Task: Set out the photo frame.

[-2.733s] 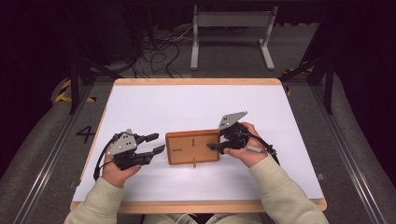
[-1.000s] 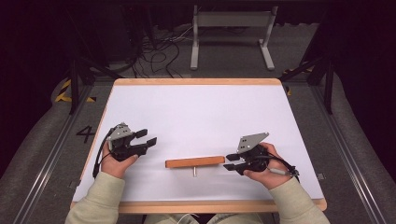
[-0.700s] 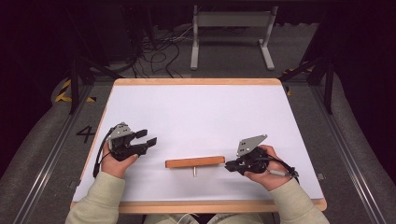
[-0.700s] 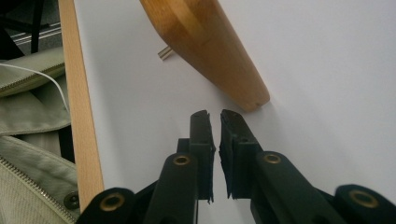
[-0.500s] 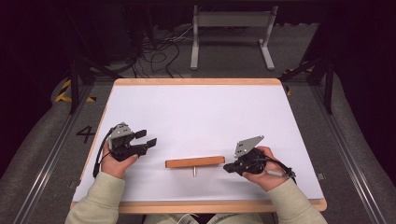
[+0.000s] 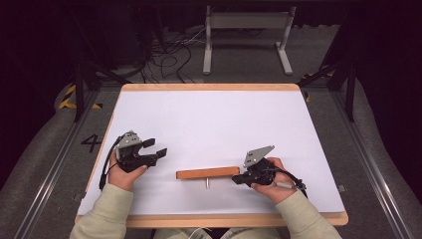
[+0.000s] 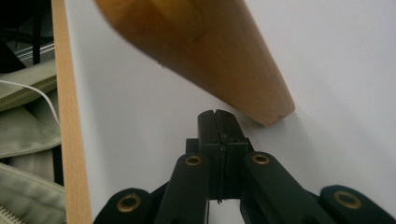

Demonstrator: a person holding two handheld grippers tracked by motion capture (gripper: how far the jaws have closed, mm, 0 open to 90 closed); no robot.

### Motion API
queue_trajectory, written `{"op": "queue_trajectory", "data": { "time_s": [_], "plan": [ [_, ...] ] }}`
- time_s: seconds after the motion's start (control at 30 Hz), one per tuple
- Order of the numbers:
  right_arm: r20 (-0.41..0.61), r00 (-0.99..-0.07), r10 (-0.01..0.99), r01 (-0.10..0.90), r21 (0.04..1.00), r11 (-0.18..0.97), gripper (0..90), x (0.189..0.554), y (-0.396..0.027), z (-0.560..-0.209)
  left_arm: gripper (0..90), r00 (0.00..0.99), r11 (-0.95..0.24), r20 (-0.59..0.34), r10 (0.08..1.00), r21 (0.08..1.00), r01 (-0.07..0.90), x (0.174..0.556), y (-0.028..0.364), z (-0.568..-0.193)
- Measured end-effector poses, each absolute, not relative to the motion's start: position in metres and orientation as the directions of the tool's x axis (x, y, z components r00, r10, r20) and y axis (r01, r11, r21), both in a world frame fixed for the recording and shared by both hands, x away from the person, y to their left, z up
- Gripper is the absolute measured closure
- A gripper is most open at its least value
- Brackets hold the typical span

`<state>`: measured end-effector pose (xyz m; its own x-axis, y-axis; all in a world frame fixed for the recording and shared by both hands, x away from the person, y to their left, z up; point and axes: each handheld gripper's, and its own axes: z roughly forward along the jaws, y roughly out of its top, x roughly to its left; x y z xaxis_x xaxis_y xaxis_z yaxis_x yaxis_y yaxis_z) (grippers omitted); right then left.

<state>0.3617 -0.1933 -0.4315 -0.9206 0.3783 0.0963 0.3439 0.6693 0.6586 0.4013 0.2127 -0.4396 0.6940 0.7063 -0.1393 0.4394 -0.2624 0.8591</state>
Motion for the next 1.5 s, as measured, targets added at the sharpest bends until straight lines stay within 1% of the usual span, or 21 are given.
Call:
{"op": "queue_trajectory", "data": {
  "time_s": [0.07,0.13,0.2,0.37,0.43,0.47,0.7,0.83,0.93,1.1,1.33,1.5],
  "plan": [
    [0.098,-0.916,0.388,0.351,0.662,0.662,90.0,0.363,-0.193,-0.432,33.0,0.689,-0.265,-0.132,0.712,0.859,0.438,0.4,0.214,-0.441],
    [0.098,-0.91,0.403,0.364,0.656,0.661,90.0,0.365,-0.192,-0.432,32.1,0.681,-0.258,-0.145,0.718,0.853,0.454,0.398,0.215,-0.441],
    [0.096,-0.906,0.412,0.37,0.655,0.659,90.0,0.367,-0.191,-0.433,31.4,0.679,-0.265,-0.124,0.724,0.858,0.439,0.398,0.219,-0.441],
    [0.092,-0.892,0.442,0.388,0.658,0.646,90.0,0.373,-0.19,-0.433,30.7,0.673,-0.268,-0.124,0.729,0.853,0.448,0.394,0.221,-0.442],
    [0.103,-0.88,0.464,0.409,0.663,0.628,90.0,0.381,-0.19,-0.433,30.6,0.671,-0.278,-0.108,0.733,0.854,0.441,0.393,0.223,-0.442],
    [0.103,-0.88,0.464,0.409,0.663,0.628,90.0,0.381,-0.19,-0.433,30.6,0.668,-0.272,-0.12,0.735,0.85,0.452,0.392,0.223,-0.442],
    [0.094,-0.861,0.5,0.428,0.666,0.611,90.0,0.398,-0.184,-0.431,30.6,0.665,-0.27,-0.116,0.738,0.852,0.449,0.391,0.226,-0.443],
    [0.097,-0.854,0.511,0.437,0.667,0.604,90.0,0.405,-0.182,-0.43,30.6,0.665,-0.275,-0.112,0.738,0.851,0.448,0.392,0.225,-0.443],
    [0.101,-0.846,0.524,0.448,0.668,0.594,90.0,0.416,-0.178,-0.428,30.6,0.664,-0.27,-0.128,0.736,0.845,0.462,0.391,0.225,-0.444],
    [0.106,-0.836,0.538,0.46,0.669,0.583,90.0,0.427,-0.174,-0.426,30.6,0.667,-0.278,-0.111,0.736,0.85,0.448,0.393,0.225,-0.444],
    [0.095,-0.835,0.543,0.46,0.662,0.592,90.0,0.44,-0.164,-0.425,30.4,0.67,-0.278,-0.121,0.733,0.845,0.456,0.394,0.222,-0.444],
    [0.096,-0.833,0.545,0.46,0.665,0.588,90.0,0.451,-0.155,-0.426,30.4,0.674,-0.284,-0.111,0.731,0.848,0.447,0.396,0.221,-0.444]
  ]
}}
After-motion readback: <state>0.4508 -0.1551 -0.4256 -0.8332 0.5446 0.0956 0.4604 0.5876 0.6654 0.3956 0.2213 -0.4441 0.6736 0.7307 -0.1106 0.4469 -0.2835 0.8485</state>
